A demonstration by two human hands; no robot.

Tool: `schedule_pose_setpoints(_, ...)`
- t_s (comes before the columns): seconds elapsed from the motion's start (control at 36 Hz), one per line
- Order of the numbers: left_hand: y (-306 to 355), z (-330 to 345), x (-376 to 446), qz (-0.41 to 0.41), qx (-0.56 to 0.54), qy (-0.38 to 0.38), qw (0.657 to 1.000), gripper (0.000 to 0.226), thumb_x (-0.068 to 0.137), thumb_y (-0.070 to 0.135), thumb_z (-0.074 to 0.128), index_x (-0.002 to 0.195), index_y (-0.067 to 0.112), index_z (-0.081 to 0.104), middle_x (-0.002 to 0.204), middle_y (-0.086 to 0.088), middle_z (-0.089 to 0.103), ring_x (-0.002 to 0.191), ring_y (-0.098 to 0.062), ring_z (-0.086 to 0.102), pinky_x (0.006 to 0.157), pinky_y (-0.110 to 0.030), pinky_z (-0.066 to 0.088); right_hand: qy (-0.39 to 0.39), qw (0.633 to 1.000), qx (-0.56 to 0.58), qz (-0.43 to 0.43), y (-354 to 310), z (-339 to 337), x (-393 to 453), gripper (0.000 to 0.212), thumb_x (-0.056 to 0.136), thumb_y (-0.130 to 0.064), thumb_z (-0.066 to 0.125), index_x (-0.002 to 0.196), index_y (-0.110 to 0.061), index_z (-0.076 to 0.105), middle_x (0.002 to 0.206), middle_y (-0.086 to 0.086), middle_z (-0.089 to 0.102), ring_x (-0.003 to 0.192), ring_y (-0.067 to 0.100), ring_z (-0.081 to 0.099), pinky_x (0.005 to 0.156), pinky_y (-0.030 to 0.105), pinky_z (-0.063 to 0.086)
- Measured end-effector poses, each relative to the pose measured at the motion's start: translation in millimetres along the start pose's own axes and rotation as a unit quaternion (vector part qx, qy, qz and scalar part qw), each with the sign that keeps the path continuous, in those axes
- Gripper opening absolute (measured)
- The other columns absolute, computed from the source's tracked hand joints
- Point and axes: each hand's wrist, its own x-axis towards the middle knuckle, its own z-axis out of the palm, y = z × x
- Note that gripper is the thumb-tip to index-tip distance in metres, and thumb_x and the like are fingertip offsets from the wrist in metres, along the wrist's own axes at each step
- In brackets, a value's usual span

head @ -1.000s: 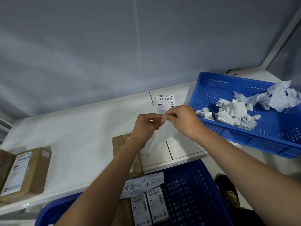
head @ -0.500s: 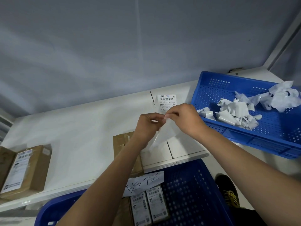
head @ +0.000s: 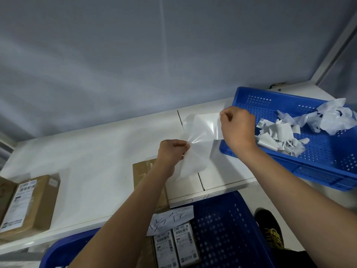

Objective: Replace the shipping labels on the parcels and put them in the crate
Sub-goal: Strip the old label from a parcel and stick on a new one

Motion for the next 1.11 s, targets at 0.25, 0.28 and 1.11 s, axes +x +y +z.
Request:
schedule_pose_setpoints(0.25,-6,1,2,-0.030,0.007,0.017,0.999,0.011,0.088,0.009,0.079,0.083,0.017,0.073,0.096,-0.012,0.074,0.085,-0.027,0.067,0.084,-0.038,0.058,0.085,0.995,-0.048,-0.021,6,-18,21,0.021,0.098,-0.007,0.051,0.088,-0.003,0.069,0.084,0.012,0.069,0.075,0.029,0.063,0.070,0.037,0.051)
schedule_pose_setpoints(0.28,-6,1,2,-0.033,0.005,0.017,0.999,0.010,0.088,0.009,0.079,0.083,0.016,0.074,0.095,-0.011,0.074,0.084,-0.026,0.067,0.083,-0.037,0.058,0.094,0.994,-0.050,-0.024,6,-20,23,0.021,0.098,-0.007,0.050,0.089,-0.003,0.069,0.085,0.013,0.069,0.075,0.029,0.062,0.069,0.037,0.050)
schedule_pose_setpoints(1.11,-5,12,-16,-0.060,0.072,-0.040,0.995,0.014,0.086,0.001,0.077,0.100,-0.001,0.075,0.075,-0.007,0.066,0.061,-0.016,0.059,0.064,-0.026,0.054,0.173,0.984,0.017,0.028,4,-33,34,0.023,0.097,-0.012,0.049,0.095,-0.001,0.070,0.089,0.013,0.070,0.073,0.019,0.052,0.059,0.012,0.030)
